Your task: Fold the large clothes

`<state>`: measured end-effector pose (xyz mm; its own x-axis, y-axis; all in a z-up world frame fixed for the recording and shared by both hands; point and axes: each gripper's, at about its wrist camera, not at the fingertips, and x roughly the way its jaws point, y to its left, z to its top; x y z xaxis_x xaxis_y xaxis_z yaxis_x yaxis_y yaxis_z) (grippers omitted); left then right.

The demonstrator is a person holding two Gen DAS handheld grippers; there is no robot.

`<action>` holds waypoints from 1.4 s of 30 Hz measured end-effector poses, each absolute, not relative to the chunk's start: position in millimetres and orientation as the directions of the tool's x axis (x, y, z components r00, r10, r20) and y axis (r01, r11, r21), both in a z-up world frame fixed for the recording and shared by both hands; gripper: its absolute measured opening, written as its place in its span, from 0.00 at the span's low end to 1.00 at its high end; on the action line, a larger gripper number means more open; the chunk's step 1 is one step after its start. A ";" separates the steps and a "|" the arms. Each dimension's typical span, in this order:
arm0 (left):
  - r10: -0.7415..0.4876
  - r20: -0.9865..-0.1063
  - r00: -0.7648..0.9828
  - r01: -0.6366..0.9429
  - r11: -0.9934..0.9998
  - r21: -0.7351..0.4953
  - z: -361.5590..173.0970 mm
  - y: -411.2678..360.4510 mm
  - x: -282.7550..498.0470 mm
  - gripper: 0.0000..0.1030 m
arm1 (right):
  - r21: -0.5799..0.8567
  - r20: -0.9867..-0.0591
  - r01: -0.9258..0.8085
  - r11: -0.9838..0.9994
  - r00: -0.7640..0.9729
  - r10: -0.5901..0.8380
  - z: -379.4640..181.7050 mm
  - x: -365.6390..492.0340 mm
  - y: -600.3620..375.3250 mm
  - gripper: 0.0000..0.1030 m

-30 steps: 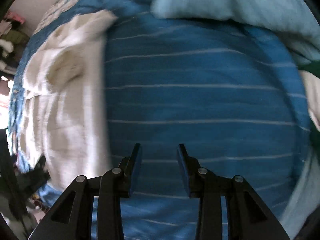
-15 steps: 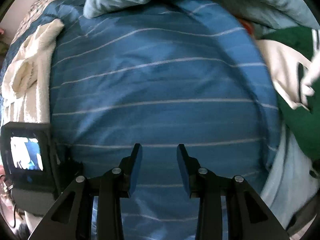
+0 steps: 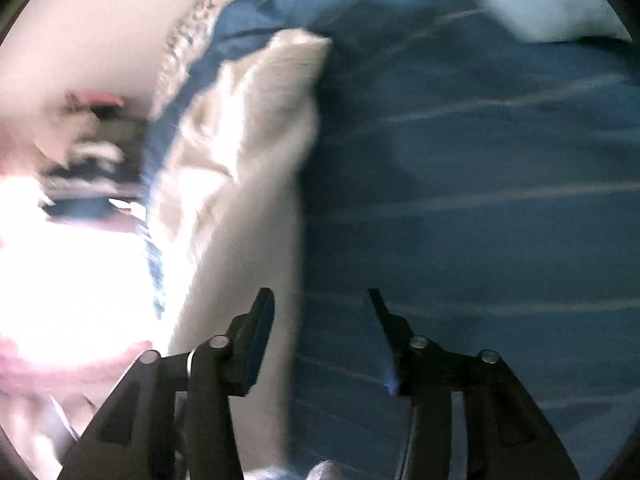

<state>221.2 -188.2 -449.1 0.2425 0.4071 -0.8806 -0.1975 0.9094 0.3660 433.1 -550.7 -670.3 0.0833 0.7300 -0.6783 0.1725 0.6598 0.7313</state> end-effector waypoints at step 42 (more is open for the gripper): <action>0.041 -0.970 0.241 -0.529 0.843 -0.095 -450.4 142.7 207.8 0.78 | 0.395 -0.914 -0.090 0.914 0.060 0.401 -600.7 553.9 -298.3 0.63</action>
